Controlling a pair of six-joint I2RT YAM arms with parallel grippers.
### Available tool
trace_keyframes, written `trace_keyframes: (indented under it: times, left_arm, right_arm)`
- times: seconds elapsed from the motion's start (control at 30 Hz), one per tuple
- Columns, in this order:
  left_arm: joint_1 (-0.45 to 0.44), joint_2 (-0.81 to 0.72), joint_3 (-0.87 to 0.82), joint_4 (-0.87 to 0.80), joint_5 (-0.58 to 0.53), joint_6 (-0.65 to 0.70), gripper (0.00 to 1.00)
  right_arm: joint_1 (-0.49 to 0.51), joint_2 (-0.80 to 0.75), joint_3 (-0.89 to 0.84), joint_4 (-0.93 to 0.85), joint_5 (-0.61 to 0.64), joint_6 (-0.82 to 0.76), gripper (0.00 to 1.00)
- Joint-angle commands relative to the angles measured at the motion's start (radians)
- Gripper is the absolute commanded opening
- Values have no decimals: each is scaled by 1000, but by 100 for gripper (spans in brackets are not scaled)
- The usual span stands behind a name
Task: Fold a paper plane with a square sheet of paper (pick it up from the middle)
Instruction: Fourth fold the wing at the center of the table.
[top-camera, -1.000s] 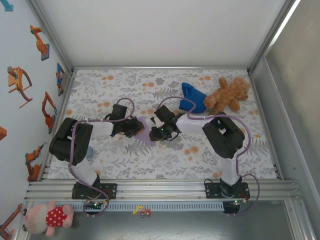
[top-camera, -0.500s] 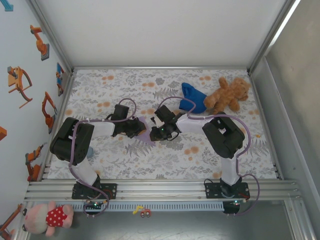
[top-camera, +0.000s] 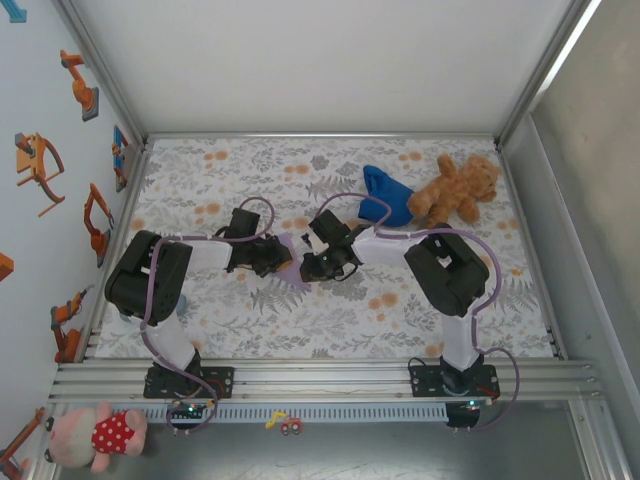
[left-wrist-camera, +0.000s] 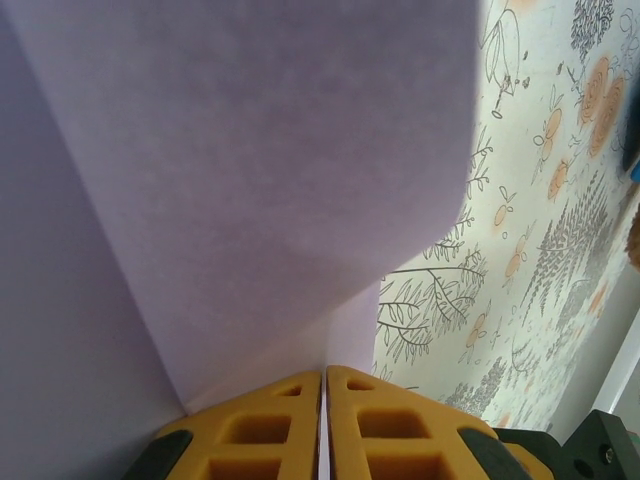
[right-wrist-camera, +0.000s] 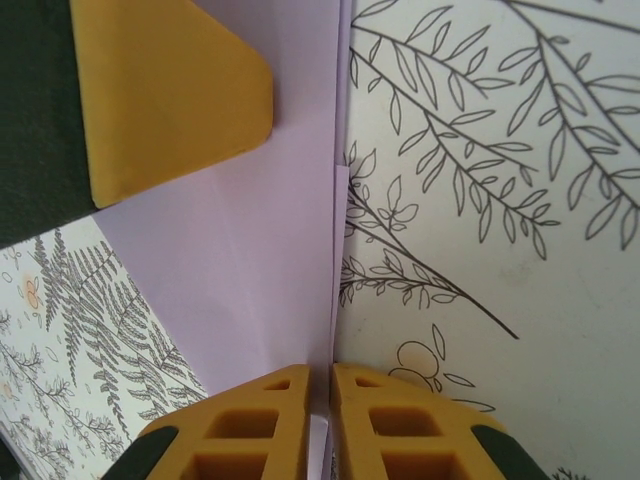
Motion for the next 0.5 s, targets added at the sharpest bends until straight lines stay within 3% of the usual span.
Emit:
trace_keyframes:
  times: [0.0,0.13,0.47]
  left_arm:
    - [-4,32,0,-59,-40,0,11]
    - [-4,30,-8,-54,-39,2,10]
    - [-4,28,-12,-51,-40,2,11]
  right_arm:
    - [19,-14,-32,19,38,35,16]
    - [19,-107,-40,28,116,49,23]
    - [19,-68,-29,141,-25,45,15]
